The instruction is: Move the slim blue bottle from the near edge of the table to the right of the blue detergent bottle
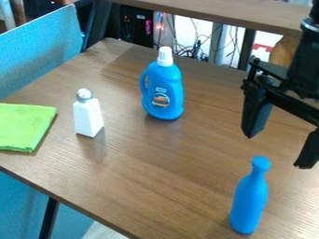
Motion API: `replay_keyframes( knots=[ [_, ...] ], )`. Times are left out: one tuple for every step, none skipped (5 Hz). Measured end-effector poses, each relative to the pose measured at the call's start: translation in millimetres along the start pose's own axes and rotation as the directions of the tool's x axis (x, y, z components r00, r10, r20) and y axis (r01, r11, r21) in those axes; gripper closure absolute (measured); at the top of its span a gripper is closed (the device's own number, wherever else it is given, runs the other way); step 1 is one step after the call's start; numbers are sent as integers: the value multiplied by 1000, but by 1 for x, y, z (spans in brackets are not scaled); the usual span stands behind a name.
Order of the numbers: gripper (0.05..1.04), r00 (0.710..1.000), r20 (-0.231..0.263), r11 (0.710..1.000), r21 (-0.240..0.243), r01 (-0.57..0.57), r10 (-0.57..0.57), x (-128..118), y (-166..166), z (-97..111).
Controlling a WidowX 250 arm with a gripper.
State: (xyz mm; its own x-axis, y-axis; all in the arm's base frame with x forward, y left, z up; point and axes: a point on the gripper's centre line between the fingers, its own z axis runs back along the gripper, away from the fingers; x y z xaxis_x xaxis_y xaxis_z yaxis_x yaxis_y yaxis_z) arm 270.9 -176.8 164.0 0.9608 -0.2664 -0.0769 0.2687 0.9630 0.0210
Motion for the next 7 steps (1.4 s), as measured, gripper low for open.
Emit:
replay_keyframes(
  knots=[
    [79,999,-34,1000,11,0,0,1,0,-11],
    [79,998,-69,999,43,14,-12,3,2,-17],
    [79,997,-81,997,80,-11,17,6,6,-18],
    [79,996,-91,996,83,-16,24,6,6,-20],
    [79,991,-127,996,86,-27,38,5,4,-25],
    [79,994,-104,997,72,-24,32,9,2,-26],
    [79,994,-112,998,65,-11,18,11,1,-31]
  ],
)
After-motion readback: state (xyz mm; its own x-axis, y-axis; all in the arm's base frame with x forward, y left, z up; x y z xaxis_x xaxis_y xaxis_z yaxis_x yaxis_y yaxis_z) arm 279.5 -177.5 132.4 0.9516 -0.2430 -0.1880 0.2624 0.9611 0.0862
